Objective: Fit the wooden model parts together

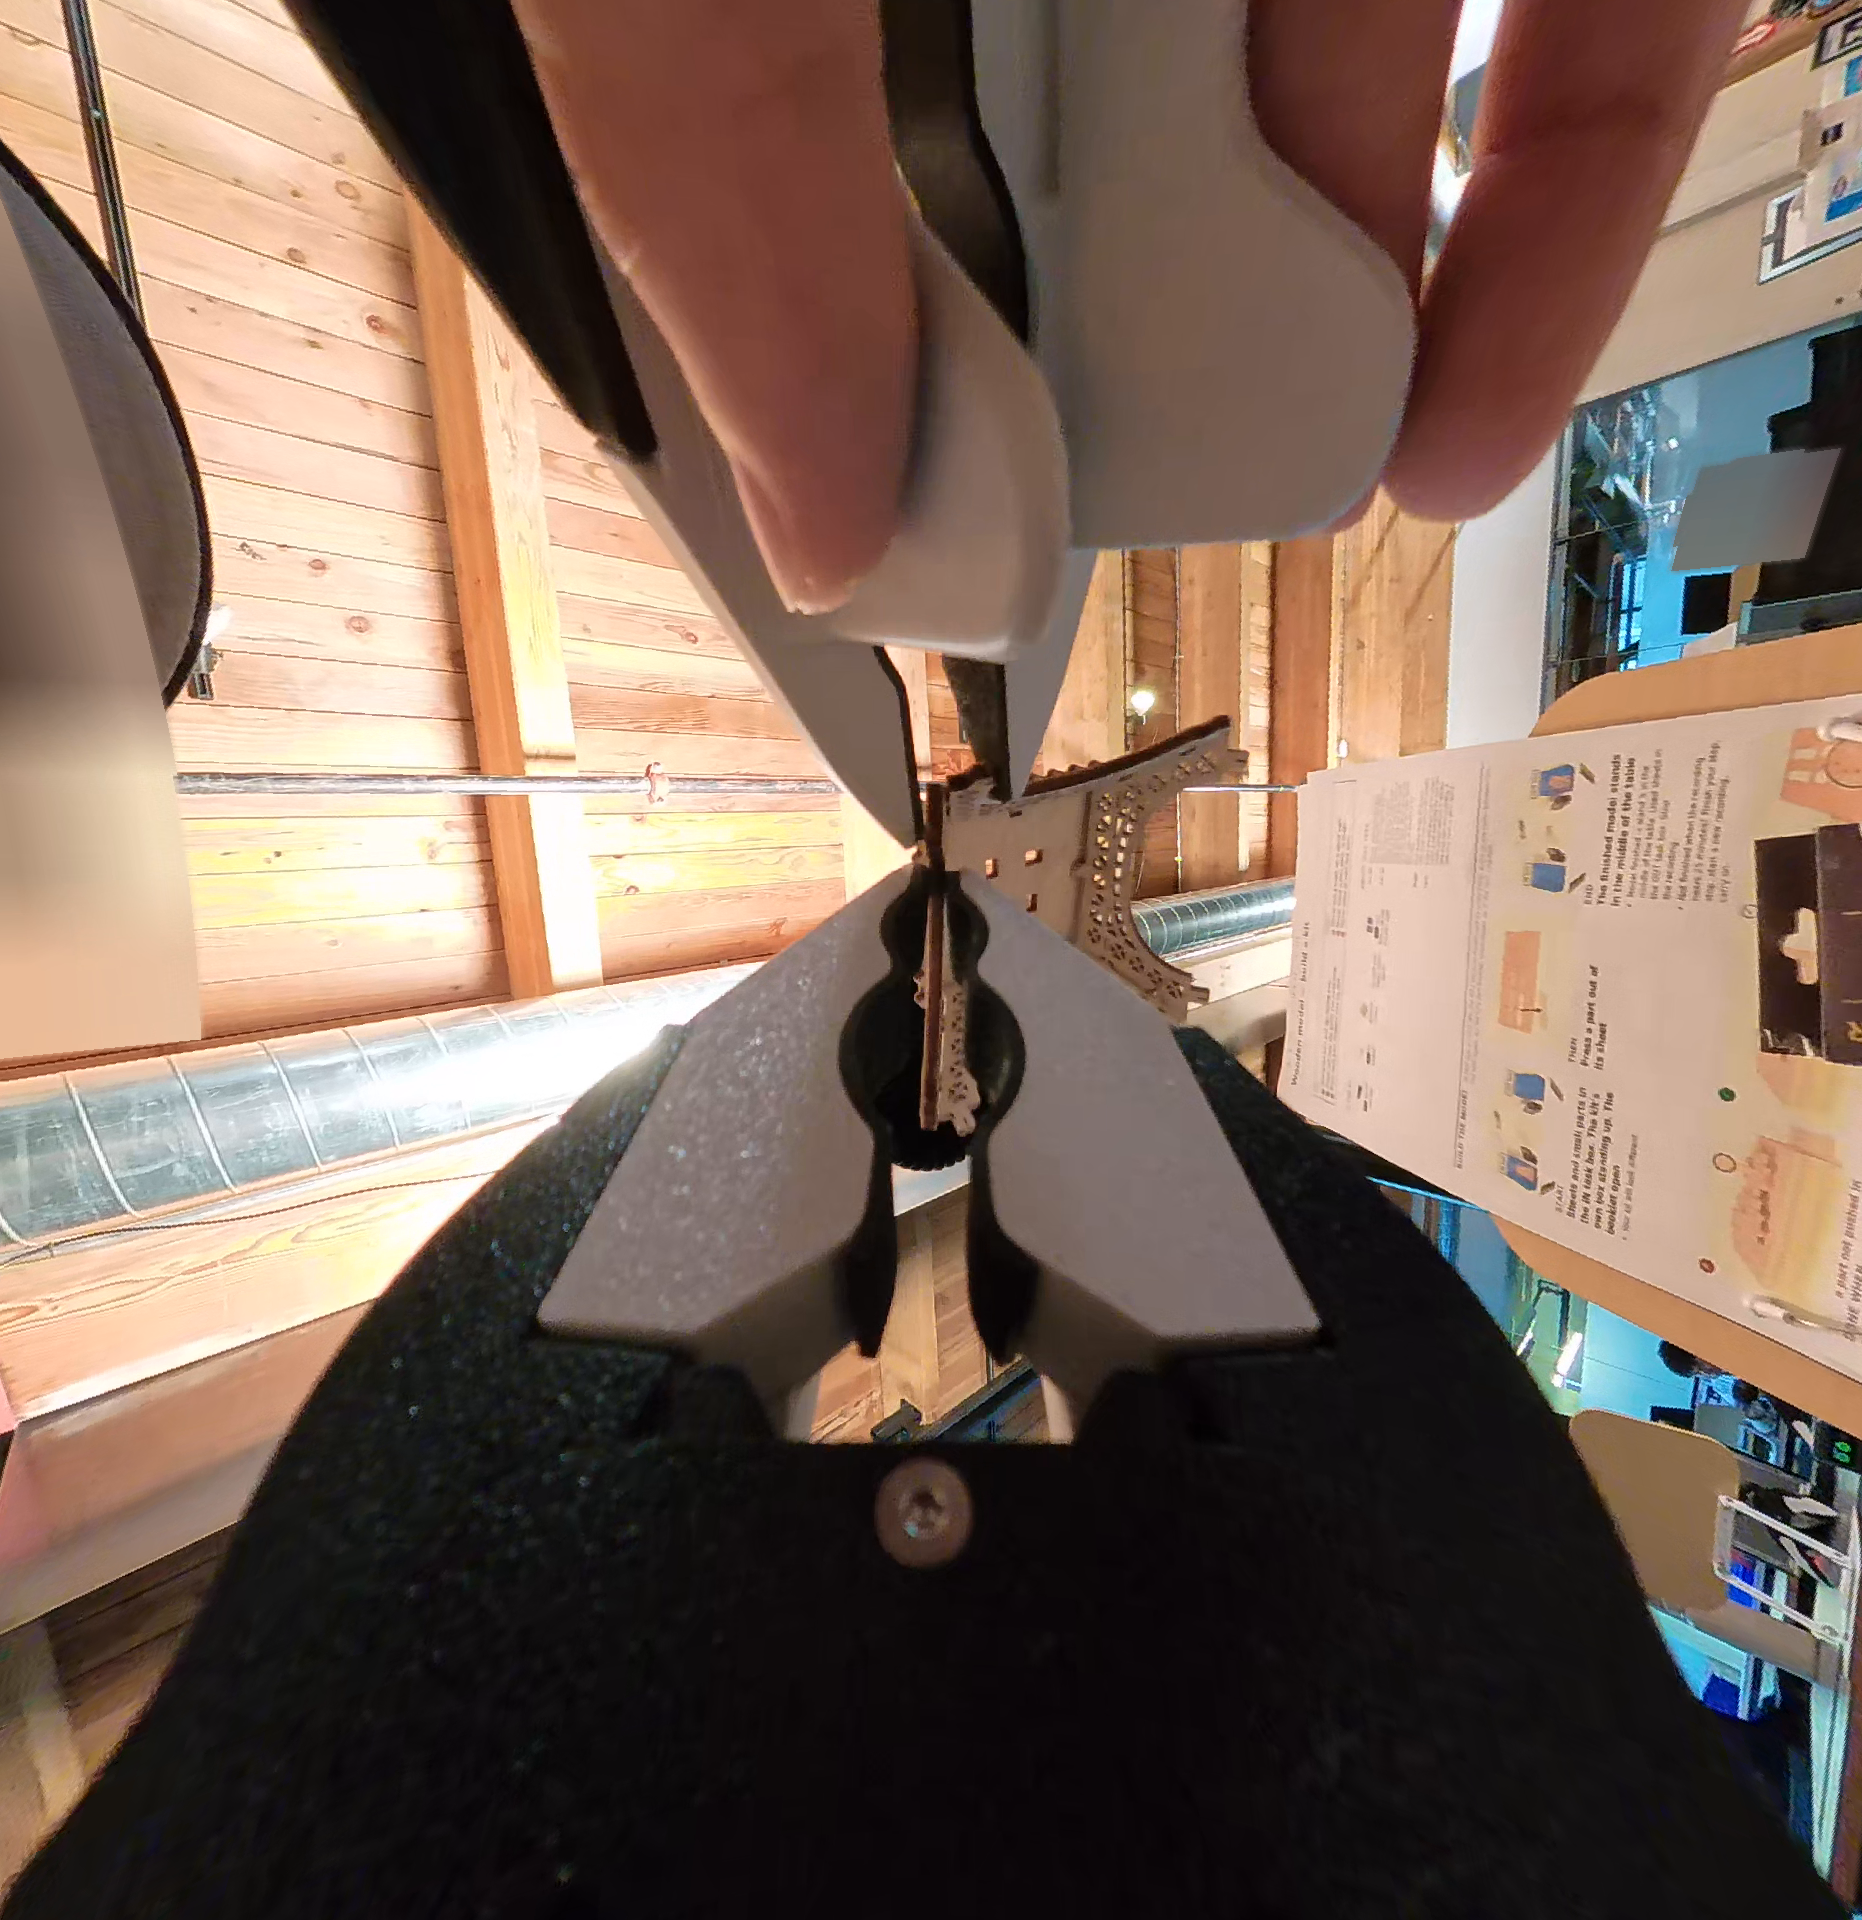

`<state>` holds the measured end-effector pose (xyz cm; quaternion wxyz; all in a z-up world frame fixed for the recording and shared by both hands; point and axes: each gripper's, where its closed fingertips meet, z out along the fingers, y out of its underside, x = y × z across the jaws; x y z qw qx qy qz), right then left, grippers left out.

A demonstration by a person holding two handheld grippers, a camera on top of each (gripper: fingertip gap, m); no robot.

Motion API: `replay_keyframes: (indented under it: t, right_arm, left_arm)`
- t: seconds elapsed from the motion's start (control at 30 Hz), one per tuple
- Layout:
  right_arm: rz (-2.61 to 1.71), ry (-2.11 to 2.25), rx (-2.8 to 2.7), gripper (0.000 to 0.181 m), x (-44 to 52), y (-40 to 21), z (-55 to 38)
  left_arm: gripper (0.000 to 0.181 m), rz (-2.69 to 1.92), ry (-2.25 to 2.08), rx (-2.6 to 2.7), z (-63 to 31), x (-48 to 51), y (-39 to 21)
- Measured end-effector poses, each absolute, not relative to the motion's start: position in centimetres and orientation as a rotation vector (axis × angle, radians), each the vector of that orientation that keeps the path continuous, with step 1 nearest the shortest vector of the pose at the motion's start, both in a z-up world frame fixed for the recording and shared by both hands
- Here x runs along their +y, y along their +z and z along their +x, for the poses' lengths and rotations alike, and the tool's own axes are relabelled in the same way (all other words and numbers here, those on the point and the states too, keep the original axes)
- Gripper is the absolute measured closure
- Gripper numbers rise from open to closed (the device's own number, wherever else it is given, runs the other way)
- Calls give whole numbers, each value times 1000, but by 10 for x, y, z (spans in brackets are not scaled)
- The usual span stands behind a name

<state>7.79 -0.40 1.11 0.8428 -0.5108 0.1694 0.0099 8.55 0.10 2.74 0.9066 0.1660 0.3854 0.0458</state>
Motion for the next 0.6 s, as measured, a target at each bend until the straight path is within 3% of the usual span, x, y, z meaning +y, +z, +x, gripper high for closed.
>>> replay_keyframes:
  t: [0.6]
  right_arm:
    - [-1107, 17, 346, 170, -3, 6, 82]
  left_arm:
    - [181, 314, 69, 834, 88, 4, 23]
